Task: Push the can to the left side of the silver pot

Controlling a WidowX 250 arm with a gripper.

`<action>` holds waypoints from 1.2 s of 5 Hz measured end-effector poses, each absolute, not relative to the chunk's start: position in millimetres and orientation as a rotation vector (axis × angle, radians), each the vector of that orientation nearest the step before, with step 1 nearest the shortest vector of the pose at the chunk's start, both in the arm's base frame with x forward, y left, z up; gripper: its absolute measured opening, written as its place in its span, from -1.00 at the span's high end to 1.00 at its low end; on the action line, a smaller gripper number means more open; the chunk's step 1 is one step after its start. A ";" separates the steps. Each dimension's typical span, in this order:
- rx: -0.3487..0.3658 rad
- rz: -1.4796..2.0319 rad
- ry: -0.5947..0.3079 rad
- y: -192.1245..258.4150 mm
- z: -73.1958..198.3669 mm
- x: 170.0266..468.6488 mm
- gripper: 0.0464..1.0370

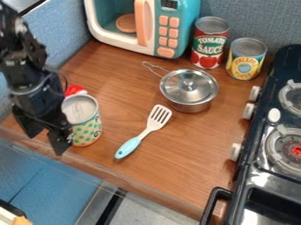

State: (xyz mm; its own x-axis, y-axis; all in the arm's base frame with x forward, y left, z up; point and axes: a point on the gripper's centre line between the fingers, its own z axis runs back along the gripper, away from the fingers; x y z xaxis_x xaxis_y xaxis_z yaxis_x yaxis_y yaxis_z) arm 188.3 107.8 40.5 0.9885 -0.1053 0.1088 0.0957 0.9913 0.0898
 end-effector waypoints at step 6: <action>0.084 -0.119 -0.078 96.0 11.4 310.8 -0.93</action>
State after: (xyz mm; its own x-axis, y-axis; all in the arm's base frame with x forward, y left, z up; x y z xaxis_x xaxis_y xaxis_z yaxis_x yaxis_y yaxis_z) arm 310.8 96.0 11.4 0.9899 -0.1213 0.0727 0.1148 0.9894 0.0886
